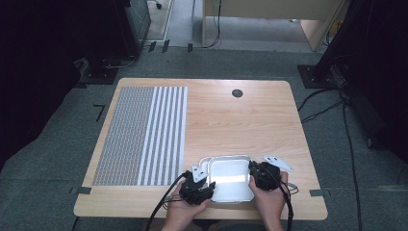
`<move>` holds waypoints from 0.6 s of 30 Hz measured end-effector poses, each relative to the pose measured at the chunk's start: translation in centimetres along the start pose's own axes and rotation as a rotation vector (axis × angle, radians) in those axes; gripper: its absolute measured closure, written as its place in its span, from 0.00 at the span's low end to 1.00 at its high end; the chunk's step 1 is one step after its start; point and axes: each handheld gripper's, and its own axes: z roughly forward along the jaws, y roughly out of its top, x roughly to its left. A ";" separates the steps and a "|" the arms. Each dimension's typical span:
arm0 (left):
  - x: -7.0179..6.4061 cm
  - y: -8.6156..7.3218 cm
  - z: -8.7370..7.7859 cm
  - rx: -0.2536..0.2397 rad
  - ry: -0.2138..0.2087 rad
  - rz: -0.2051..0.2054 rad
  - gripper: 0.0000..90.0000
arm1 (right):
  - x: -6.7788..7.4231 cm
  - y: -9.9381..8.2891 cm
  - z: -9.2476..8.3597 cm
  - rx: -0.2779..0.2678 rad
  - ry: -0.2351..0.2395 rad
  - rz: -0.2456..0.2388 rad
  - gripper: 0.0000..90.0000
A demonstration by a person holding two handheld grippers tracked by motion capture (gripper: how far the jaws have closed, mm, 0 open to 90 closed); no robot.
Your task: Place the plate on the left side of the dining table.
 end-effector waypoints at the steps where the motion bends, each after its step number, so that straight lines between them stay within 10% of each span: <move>1: 0.0 0.0 0.0 -0.002 0.001 0.001 0.69 | 0.1 0.0 0.0 -0.003 -0.004 -0.009 0.97; 5: 0.2 0.0 -0.1 -0.013 -0.015 -0.017 0.71 | -0.6 0.1 0.0 0.019 0.038 0.107 0.98; 18: 1.4 0.4 -1.0 -0.036 -0.063 -0.056 0.86 | -0.4 0.3 -0.8 0.000 0.050 0.171 0.99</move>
